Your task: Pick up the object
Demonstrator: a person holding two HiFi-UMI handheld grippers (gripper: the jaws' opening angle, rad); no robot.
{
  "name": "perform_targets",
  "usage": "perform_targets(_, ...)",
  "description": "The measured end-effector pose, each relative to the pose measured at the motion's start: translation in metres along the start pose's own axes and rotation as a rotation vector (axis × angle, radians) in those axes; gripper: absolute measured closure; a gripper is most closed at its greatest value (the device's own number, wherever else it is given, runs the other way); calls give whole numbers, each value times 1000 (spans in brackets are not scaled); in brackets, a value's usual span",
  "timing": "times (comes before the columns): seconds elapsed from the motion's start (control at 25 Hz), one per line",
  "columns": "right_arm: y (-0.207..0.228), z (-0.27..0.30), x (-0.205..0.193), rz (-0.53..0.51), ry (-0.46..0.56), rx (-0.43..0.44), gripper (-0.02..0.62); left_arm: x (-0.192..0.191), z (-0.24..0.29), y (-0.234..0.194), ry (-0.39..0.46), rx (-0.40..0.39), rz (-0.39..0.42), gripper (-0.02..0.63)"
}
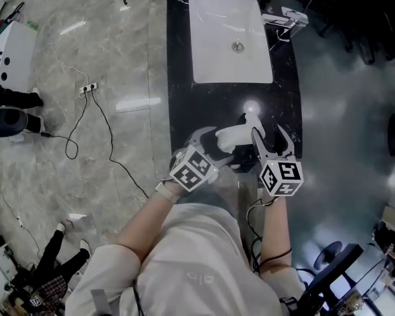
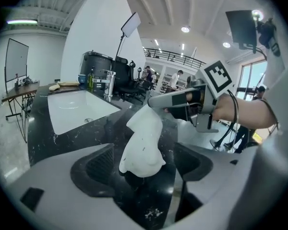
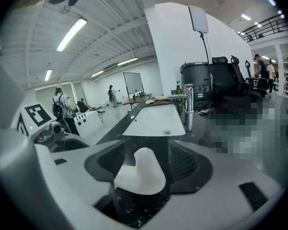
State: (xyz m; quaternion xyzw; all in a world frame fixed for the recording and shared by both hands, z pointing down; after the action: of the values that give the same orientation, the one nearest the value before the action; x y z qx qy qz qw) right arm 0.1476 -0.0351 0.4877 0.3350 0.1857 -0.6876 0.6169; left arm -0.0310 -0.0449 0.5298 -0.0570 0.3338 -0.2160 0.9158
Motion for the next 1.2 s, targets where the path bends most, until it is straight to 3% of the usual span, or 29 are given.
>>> perform_targets(0.44, 4, 56, 8, -87, -175, 50, 313, 1, 42, -10, -58, -26, -6, 233)
perform_targets(0.72, -1, 79, 3, -146, -280, 34, 313, 0, 55, -11, -57, -101, -15, 222)
perform_targets(1.2, 6, 98, 3, -106, -332, -22, 313, 2, 61, -11, -45, -140, -6, 199)
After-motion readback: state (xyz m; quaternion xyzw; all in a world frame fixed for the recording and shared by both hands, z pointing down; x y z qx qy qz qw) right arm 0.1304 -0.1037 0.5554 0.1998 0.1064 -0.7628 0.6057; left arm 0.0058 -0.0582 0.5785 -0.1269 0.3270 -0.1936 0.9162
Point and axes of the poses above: the fingertips, and each gripper's own axes: z forward along the fingers, y to its right, x out of its top, the point moved 8 cm from there along -z, backward along the fingers, and after that the axes turned 15 degrees about -y, right-handed, at the moved point
